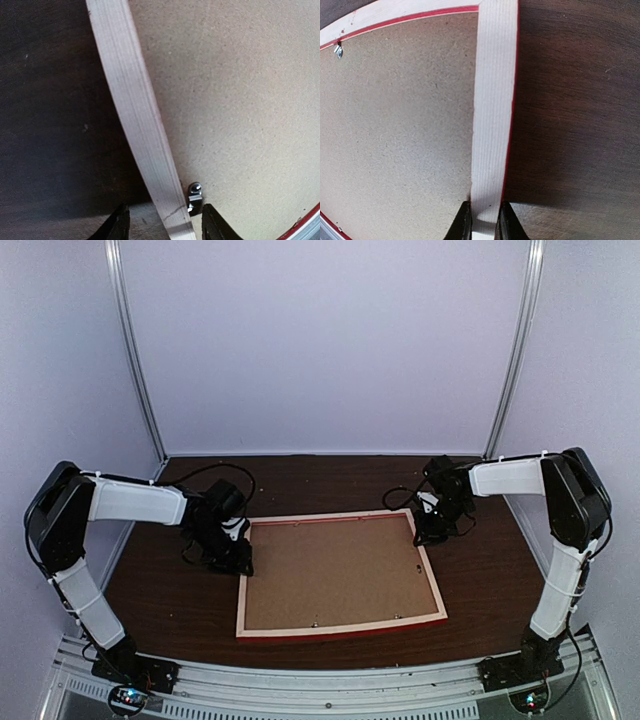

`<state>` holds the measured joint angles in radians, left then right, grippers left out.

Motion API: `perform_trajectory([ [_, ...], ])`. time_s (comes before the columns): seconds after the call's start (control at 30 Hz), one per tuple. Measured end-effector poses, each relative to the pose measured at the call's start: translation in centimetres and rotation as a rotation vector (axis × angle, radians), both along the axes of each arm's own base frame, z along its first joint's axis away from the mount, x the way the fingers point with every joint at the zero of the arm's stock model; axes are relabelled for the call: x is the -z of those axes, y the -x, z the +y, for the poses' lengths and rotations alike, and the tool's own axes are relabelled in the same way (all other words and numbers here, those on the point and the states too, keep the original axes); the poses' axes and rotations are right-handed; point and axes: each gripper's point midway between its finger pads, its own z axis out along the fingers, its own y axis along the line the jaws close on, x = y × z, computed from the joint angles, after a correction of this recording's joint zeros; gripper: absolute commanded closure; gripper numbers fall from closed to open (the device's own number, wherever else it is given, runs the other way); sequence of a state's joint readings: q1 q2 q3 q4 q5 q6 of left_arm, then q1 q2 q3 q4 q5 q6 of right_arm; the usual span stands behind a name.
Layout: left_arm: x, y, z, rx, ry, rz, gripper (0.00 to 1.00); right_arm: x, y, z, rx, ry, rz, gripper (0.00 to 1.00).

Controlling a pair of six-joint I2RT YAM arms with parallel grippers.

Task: Put the photo into the frame
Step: Press the fastener onto the backboard.

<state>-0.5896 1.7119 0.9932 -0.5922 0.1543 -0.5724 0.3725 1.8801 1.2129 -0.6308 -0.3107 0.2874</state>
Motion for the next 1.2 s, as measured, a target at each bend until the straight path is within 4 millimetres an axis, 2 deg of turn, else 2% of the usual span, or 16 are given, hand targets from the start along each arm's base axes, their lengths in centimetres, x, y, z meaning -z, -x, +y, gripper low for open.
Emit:
perform_trajectory([
  [0.1, 0.15, -0.15, -0.09, -0.003, -0.001, 0.004, 0.58, 0.00, 0.00, 0.00, 0.000, 0.000, 0.000, 0.91],
  [0.47, 0.21, -0.35, -0.33, -0.013, 0.007, 0.006, 0.63, 0.01, 0.00, 0.01, 0.000, -0.001, 0.000, 0.92],
  [0.77, 0.20, -0.51, -0.24, -0.034, 0.009, 0.007, 0.49, 0.04, 0.01, 0.03, -0.001, -0.001, 0.002, 0.91],
  [0.97, -0.03, -0.71, -0.39, -0.042, 0.023, 0.002, 0.49, 0.04, 0.01, 0.03, -0.001, -0.001, 0.002, 0.91],
  [1.2, -0.60, -0.85, -0.44, -0.047, 0.034, -0.011, 0.53, 0.05, 0.02, 0.03, -0.001, -0.002, 0.002, 0.92],
])
